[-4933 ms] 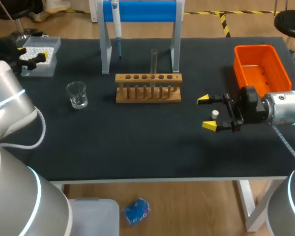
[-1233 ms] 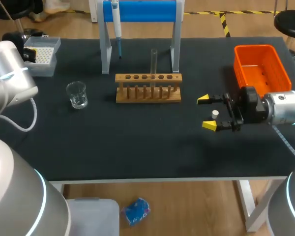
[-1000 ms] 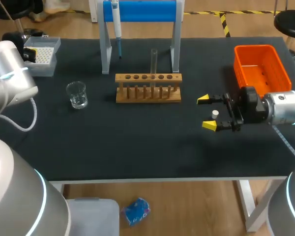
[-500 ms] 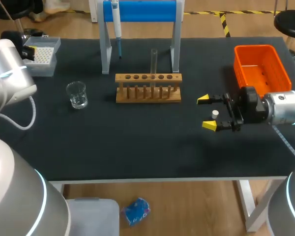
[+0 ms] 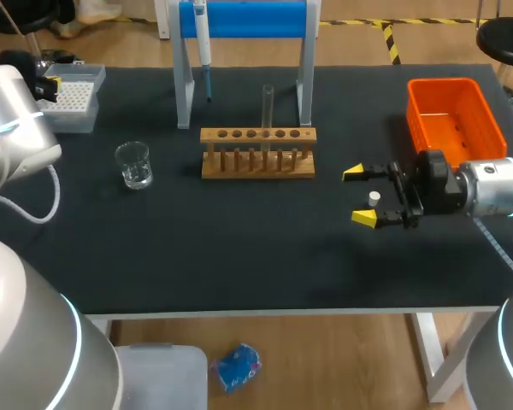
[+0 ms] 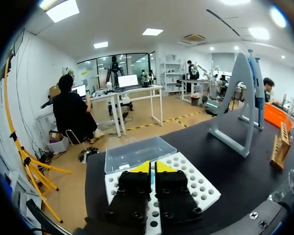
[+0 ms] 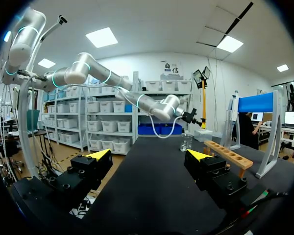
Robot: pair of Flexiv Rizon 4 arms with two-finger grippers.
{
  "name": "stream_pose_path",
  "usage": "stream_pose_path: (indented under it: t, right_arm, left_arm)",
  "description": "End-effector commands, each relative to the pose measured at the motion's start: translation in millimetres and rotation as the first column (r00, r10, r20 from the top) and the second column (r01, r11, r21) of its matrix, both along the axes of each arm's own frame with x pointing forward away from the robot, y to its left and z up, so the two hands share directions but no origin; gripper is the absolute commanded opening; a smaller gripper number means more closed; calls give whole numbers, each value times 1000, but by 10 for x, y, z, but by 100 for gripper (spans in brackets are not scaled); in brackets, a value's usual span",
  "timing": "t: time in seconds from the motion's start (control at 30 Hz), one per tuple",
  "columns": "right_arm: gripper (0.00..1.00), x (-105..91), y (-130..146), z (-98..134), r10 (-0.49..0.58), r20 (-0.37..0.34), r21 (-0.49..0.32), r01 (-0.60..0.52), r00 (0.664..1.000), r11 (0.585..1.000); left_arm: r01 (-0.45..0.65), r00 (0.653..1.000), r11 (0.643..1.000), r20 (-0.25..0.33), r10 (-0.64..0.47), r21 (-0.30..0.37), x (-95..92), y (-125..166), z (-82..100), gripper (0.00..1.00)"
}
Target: Invert the test tube, pick up the pipette, mount the tip to pipette, aspirate from beaker and dispense into the tube, eject the tip, return the pipette, and cap with the stopper.
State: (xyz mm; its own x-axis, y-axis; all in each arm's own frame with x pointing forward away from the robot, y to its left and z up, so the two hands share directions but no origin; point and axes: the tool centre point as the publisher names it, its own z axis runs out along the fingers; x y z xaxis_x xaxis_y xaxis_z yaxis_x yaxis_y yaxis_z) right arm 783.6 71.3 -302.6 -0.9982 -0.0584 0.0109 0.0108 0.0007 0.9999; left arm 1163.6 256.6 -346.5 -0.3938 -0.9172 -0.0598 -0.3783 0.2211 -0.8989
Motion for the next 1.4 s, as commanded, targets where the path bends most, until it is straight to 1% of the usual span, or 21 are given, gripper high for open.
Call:
stream_pose_path:
  t: [0.03,0.1,0.33,0.4,0.6,0.63,0.7,0.77,0.8,0.83,0.87,0.9,1.1,1.2,1.33,1.4]
  right_arm:
    - [100,-6,-3,-2,0,1,0,0,1000,1000]
    - [100,-6,-3,-2,0,1,0,0,1000,1000]
    - [100,-6,-3,-2,0,1,0,0,1000,1000]
    - [100,-6,-3,-2,0,1,0,0,1000,1000]
    - [100,-6,-3,-2,0,1,0,0,1000,1000]
    - [100,-6,-3,-2,0,1,0,0,1000,1000]
    - [100,-6,-3,-2,0,1,0,0,1000,1000]
    - [100,-6,-3,-2,0,1,0,0,1000,1000]
    - [100,-6,-3,-2,0,1,0,0,1000,1000]
    - [100,-6,-3,-2,0,1,0,0,1000,1000]
    - [100,-6,-3,-2,0,1,0,0,1000,1000]
    - [100,-6,-3,-2,0,1,0,0,1000,1000]
    - [100,-6,-3,-2,0,1,0,0,1000,1000]
    - [100,-6,-3,-2,0,1,0,0,1000,1000]
    - [100,-6,-3,-2,0,1,0,0,1000,1000]
    - [100,-6,-3,-2,0,1,0,0,1000,1000]
  left_arm:
    - [-4,1000,1000,9,4,1,34,0,-15,98]
    - [-6,1000,1000,11,6,2,47,11,-17,100]
    - [-11,1000,1000,13,11,5,97,35,-54,100]
    - [-12,1000,1000,12,12,8,112,38,-74,96]
    - [-17,1000,1000,7,17,8,148,51,-123,92]
    - [-18,1000,1000,6,18,8,152,54,-127,91]
    - [-20,1000,1000,6,20,7,157,57,-132,79]
    - [-20,1000,1000,5,20,6,160,59,-135,76]
    - [-21,1000,1000,6,21,5,162,60,-135,67]
    - [-21,1000,1000,5,21,5,163,61,-136,63]
    - [-21,1000,1000,5,21,4,164,61,-137,56]
    - [-21,1000,1000,5,21,3,165,62,-138,52]
    - [-22,1000,1000,1,22,2,172,67,-154,49]
    - [-21,1000,1000,-1,21,1,172,61,-167,45]
    - [-17,1000,1000,-6,17,5,174,52,-179,44]
    - [-17,1000,1000,-6,17,5,174,51,-181,40]
